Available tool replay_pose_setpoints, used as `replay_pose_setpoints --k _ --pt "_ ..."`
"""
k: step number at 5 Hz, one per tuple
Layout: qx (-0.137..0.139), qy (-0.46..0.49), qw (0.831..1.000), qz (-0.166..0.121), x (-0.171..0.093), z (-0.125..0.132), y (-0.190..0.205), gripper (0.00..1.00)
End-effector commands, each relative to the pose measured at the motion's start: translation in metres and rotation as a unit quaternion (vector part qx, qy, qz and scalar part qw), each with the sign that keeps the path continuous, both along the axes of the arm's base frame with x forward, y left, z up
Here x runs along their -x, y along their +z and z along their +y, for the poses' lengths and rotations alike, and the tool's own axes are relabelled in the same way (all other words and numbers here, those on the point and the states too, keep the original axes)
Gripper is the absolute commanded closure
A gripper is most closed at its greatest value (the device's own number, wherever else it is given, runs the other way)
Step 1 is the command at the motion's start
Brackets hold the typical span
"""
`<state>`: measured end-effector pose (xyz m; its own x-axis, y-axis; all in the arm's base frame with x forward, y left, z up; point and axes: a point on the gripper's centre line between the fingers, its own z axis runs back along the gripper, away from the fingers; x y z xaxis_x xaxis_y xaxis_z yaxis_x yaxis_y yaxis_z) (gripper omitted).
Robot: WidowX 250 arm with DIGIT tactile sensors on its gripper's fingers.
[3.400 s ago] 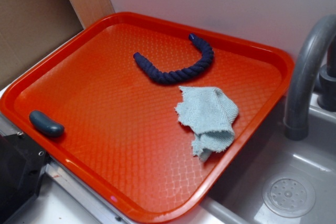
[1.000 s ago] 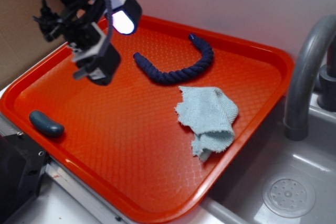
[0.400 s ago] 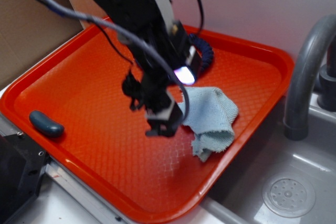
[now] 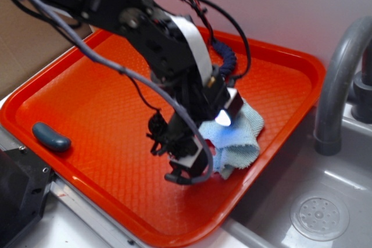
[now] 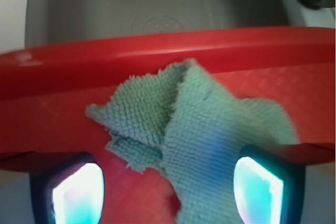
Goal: Grab the blue cloth.
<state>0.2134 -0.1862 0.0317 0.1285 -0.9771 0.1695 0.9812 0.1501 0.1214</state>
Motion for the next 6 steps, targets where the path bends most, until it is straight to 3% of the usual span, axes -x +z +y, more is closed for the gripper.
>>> replay_pose_setpoints --k 1,3,4,6 --pt "0.015 0.040 0.999 0.005 -0.025 0.003 -0.010 0.00" --pt "0.012 0.094 0.995 -0.021 -0.050 0.011 0.002 0.00" --pt "0.016 0.128 0.992 -0.012 -0.048 0.019 -0.002 1.00" --pt "0.018 0.130 0.991 -0.005 -0.042 0.022 -0.003 1.00"
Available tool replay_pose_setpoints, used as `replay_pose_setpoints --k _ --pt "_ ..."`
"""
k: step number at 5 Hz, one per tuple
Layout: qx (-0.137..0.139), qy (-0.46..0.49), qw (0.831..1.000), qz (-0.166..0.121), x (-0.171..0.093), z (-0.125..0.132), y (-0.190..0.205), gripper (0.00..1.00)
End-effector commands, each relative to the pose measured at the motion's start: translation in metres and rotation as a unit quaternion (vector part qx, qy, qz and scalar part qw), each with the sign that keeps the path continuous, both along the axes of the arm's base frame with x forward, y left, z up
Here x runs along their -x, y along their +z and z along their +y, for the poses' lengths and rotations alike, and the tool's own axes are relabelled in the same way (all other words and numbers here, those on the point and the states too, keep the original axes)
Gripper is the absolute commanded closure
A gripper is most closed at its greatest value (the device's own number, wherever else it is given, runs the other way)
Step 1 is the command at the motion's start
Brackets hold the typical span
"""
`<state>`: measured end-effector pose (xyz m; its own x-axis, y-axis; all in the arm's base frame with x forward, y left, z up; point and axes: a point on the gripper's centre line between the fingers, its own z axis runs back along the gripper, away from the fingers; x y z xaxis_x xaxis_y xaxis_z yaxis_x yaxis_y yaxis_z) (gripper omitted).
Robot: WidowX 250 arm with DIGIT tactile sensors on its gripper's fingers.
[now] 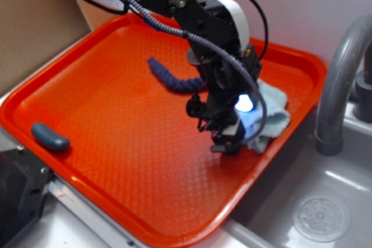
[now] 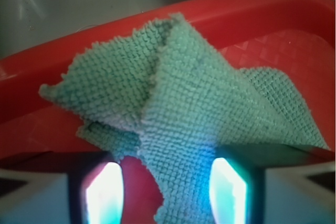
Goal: Grab the blue cloth.
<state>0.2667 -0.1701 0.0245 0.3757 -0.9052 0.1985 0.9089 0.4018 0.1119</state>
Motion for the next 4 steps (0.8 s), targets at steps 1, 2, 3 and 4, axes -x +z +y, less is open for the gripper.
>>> replay_pose_setpoints --k 1,2,3,4 --pt "0.001 0.004 1.000 -0.004 0.011 0.007 0.003 1.00" --pt "0.001 0.031 0.999 0.029 0.011 0.017 0.014 1.00" --pt "0.018 0.036 0.998 0.053 0.033 0.021 0.054 1.00" --pt "0.016 0.059 0.998 0.027 0.046 0.024 0.102 1.00"
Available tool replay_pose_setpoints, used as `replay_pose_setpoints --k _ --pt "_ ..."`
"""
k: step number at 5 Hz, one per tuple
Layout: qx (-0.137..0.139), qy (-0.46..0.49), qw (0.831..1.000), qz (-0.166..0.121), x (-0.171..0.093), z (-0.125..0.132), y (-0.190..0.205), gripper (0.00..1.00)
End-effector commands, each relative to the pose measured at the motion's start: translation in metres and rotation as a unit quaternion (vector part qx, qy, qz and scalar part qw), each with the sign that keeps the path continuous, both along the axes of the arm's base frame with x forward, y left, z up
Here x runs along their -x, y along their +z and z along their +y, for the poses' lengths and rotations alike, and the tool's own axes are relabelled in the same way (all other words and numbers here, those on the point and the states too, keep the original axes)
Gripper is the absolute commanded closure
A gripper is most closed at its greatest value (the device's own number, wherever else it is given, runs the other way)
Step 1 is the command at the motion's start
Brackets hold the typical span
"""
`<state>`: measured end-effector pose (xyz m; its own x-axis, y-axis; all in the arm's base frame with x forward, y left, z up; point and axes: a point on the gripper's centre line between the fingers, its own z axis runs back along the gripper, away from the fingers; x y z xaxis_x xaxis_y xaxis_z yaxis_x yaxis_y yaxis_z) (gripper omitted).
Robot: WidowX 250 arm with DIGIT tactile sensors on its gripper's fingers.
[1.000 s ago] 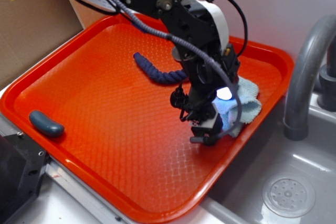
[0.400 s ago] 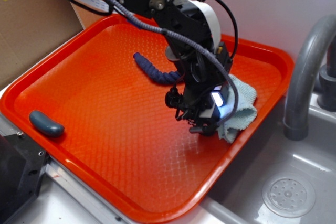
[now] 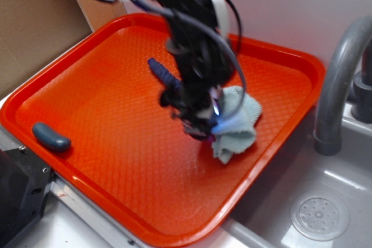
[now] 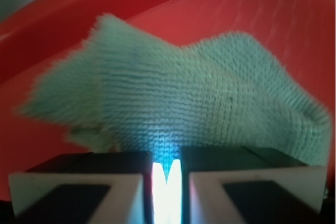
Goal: Grab the blue cloth.
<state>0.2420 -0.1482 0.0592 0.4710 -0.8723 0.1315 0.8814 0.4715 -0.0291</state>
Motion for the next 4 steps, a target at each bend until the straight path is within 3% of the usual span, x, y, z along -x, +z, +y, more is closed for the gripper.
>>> replay_pose_setpoints --k 1,3,4 --pt "-0.001 -0.016 0.997 -0.071 0.018 -0.008 0.095 0.00" --pt "-0.063 -0.134 0.989 0.003 0.005 -0.031 0.038 0.00" --pt "-0.079 -0.157 0.984 0.031 0.000 -0.020 0.018 0.00"
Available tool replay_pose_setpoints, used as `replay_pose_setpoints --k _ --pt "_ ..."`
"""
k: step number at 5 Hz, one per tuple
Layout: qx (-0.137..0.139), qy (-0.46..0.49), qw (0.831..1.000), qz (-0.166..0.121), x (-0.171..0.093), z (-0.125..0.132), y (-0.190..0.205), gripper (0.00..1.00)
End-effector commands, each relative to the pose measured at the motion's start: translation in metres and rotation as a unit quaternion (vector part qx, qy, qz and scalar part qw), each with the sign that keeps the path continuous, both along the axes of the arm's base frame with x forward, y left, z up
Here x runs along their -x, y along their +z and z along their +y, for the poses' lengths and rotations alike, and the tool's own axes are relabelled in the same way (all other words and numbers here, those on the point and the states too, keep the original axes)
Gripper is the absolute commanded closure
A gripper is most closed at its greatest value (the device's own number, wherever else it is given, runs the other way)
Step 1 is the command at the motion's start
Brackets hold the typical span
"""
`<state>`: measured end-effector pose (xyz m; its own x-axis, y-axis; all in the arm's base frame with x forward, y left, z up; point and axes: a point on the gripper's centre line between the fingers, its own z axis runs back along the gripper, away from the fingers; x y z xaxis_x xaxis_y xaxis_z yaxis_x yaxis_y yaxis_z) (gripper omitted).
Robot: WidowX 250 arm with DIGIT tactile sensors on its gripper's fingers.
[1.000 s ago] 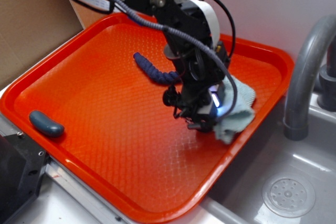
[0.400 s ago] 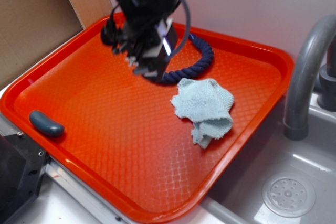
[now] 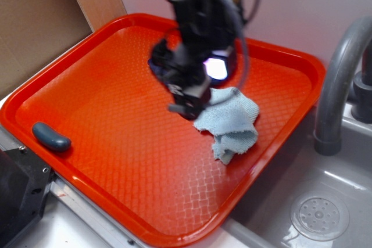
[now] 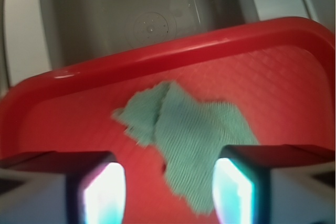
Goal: Grab the blue cloth.
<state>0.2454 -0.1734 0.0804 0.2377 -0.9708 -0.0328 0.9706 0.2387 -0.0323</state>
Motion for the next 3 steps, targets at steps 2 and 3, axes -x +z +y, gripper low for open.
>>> replay_pose_setpoints --k 2,3 --pt "0.028 -0.023 0.998 -0.049 -0.015 0.028 -0.030 0.61" --pt "0.018 -0.013 0.999 -0.034 -0.015 0.025 -0.060 1.00"
